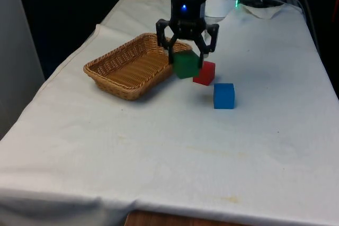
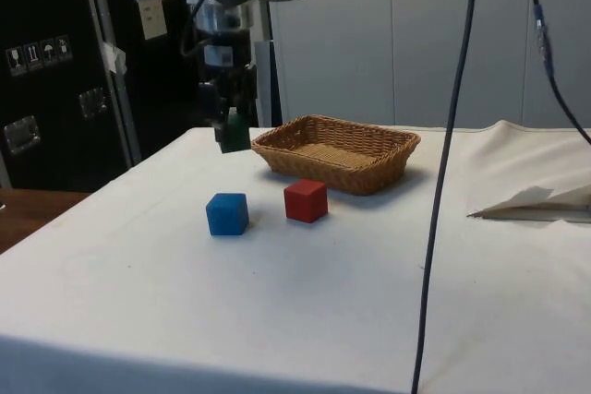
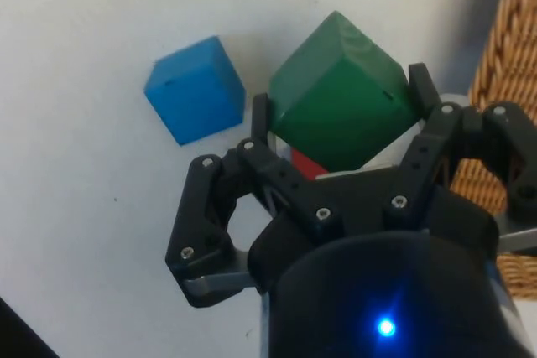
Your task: Pick up exactly two blocks and place them into the basket.
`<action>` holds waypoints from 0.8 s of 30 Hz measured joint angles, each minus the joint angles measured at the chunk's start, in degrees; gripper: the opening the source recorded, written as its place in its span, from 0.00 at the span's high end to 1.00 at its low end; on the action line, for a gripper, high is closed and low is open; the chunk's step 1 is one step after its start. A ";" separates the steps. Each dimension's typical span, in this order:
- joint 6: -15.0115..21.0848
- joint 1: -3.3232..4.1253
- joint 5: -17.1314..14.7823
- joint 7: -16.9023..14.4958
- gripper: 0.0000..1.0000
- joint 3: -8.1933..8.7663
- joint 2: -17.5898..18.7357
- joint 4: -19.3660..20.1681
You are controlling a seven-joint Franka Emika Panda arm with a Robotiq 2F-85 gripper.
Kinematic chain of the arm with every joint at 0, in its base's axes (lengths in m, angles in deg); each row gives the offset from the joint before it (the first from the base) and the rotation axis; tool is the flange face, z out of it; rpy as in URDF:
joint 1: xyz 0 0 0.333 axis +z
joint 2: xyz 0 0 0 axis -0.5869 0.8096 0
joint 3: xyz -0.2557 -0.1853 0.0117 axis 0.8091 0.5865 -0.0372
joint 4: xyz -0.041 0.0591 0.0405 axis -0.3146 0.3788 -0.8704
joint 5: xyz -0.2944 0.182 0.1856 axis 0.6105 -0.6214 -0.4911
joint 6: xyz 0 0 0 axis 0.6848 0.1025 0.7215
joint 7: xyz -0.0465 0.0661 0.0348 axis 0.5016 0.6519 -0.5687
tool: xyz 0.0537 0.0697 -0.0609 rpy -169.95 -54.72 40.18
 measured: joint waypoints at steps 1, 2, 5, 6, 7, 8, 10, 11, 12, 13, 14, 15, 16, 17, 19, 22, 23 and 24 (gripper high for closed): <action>0.06 0.00 0.46 -0.40 0.55 0.23 -0.69 0.63; 0.06 0.00 0.57 -0.69 0.55 0.40 -0.97 0.92; 0.06 -0.06 0.57 -1.32 0.55 0.74 -1.26 1.20; 0.06 -0.06 0.57 -1.72 0.55 1.03 -1.32 1.26; 0.06 -0.11 0.57 -2.41 0.55 1.55 -1.32 1.38; 0.06 -0.11 0.57 -2.75 0.55 1.83 -1.32 1.43; 0.00 -0.17 0.57 -3.44 0.55 2.41 -1.32 1.60; 0.00 -0.23 0.57 -3.72 0.55 2.69 -1.32 1.60; 0.00 -0.23 0.57 -3.72 0.55 2.69 -1.32 1.60; 0.00 -0.34 0.52 -4.47 0.55 3.21 -1.32 1.72; -0.06 -0.40 0.46 -4.81 0.55 3.50 -1.32 1.72; -0.06 -0.46 0.46 -5.21 0.55 3.72 -1.26 1.72; -0.11 -0.57 0.40 -5.56 0.55 4.01 -1.26 1.72; -0.11 -0.63 0.40 -5.96 0.55 4.30 -1.20 1.72; -0.11 -0.80 0.34 -6.65 0.55 4.81 -1.09 1.72; -0.11 -0.97 0.29 -7.39 0.55 5.39 -0.97 1.72; -0.17 -1.03 0.23 -7.73 0.55 5.67 -0.92 1.72; -0.17 -1.15 0.11 -8.14 0.55 5.96 -0.92 1.72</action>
